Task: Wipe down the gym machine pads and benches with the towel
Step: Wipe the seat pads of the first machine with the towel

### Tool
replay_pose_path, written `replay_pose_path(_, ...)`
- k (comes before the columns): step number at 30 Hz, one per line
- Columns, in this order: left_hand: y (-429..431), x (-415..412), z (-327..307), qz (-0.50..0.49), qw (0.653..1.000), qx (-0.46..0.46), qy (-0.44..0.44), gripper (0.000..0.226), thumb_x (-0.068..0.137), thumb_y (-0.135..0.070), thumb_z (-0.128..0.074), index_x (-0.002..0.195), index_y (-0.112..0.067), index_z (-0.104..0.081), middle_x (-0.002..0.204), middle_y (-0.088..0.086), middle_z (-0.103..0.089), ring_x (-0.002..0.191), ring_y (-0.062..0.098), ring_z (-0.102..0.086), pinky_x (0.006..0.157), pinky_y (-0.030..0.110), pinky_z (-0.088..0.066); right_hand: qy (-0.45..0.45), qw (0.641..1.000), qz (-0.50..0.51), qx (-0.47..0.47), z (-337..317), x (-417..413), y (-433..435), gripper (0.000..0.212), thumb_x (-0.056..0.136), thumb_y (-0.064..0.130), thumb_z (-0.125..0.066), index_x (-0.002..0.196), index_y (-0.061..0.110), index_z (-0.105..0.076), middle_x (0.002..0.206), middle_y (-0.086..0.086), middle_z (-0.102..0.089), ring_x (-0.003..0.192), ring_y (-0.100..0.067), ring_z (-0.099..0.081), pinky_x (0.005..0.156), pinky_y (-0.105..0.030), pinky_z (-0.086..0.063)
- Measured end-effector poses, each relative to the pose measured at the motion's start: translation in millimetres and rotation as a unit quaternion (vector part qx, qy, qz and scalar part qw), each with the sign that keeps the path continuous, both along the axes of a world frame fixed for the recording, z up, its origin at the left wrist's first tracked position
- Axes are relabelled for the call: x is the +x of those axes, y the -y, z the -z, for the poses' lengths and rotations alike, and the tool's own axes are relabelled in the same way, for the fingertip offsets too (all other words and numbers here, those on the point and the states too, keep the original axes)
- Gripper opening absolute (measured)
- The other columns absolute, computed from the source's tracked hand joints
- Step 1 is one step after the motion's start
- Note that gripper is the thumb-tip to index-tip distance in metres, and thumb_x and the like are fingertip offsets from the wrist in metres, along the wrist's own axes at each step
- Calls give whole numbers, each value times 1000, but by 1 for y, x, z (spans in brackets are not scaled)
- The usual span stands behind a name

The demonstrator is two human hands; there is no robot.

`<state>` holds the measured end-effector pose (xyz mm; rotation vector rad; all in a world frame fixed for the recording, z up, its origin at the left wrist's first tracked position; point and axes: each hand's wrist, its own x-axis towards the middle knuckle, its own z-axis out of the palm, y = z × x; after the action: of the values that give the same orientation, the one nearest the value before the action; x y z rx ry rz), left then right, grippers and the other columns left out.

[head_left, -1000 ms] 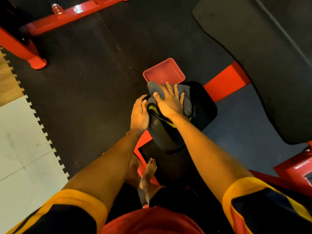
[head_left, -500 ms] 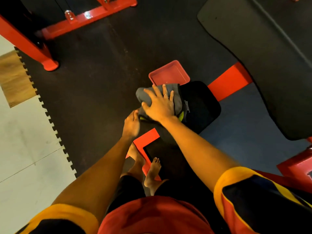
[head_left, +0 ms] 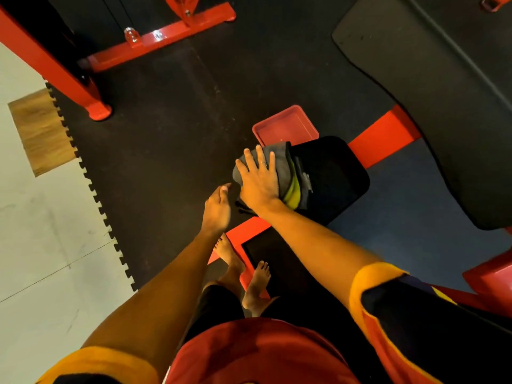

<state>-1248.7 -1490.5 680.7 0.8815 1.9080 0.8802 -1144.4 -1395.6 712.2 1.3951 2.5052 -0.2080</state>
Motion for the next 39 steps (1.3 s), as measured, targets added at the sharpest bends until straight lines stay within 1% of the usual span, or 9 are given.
replay_pose_path(5, 3, -9, -14, 16, 1000, 6, -13, 44, 113, -27, -27, 140, -11, -58, 141, 6, -59, 131, 17, -52, 109, 28, -38, -8, 1000, 11, -1, -5, -7, -3, 67, 91, 38, -66, 153, 22, -44, 169, -7, -26, 158, -38, -11, 125, -62, -6)
replay_pose_path(10, 12, -5, -13, 21, 1000, 3, 14, 46, 113, -34, -27, 142, -14, -57, 146, 5, -57, 137, 19, -49, 115, 32, -37, -16, 998, -29, 46, 4, 41, 57, 81, 88, 41, -73, 158, 24, -37, 173, -8, -12, 159, -37, -4, 126, -61, -10)
replay_pose_path(16, 19, 8, -23, 29, 999, -16, 38, 46, 112, -38, -30, 143, -15, -56, 145, 6, -57, 138, 22, -48, 112, 31, -36, -174, 982, 56, 50, -1, 61, 95, 60, 81, 14, -78, 138, 21, -63, 157, -9, -48, 149, -35, -38, 122, -56, -31)
replay_pose_path(19, 16, 3, -33, 54, 996, -53, 51, 49, 110, -47, -32, 144, -18, -53, 144, 8, -56, 136, 26, -49, 105, 33, -36, -279, 947, 160, -1, -29, 48, 80, 54, 91, 12, -69, 143, 23, -56, 156, -6, -48, 141, -34, -48, 112, -52, -44)
replay_pose_path(22, 7, -9, -53, 76, 989, -67, 109, 64, 102, -63, -38, 142, -18, -57, 143, 5, -60, 136, 21, -51, 116, 40, -36, -422, 874, 231, -68, -58, 36, 53, 46, 97, 14, -66, 142, 20, -56, 149, -3, -51, 135, -28, -52, 106, -42, -47)
replay_pose_path(27, -11, -23, -101, 58, 967, -25, 248, 36, 107, -53, -35, 118, -35, -65, 113, -7, -72, 106, 5, -65, 92, 28, -51, -531, 797, 245, -148, -89, 12, 27, 43, 98, 11, -67, 140, 20, -57, 135, -6, -39, 120, -12, -50, 90, 0, -40)
replay_pose_path(29, -19, -32, -117, 44, 959, -2, 279, 29, 108, -48, -37, 112, -37, -65, 106, -10, -74, 101, 4, -68, 85, 25, -53, -532, 792, 256, -159, -98, -1, 19, 44, 99, 21, -68, 140, 24, -54, 130, -4, -40, 113, -8, -49, 87, -5, -44)
replay_pose_path(34, -48, -63, -139, 27, 949, 26, 313, 32, 109, -27, -42, 129, -16, -65, 106, 4, -78, 100, 18, -72, 88, 34, -57, -564, 720, 322, -242, -108, -28, -5, 52, 93, 39, -75, 131, 19, -44, 121, -5, -59, 115, -24, -65, 97, -44, -57)
replay_pose_path(39, -98, -110, -139, 96, 941, 9, 324, 41, 107, -4, -29, 134, -14, -58, 121, 7, -71, 106, 19, -71, 83, 37, -61, -500, 751, 321, -288, -123, -63, -42, 90, 82, 59, -79, 151, 22, -33, 132, 3, -52, 120, -20, -59, 102, -41, -53)
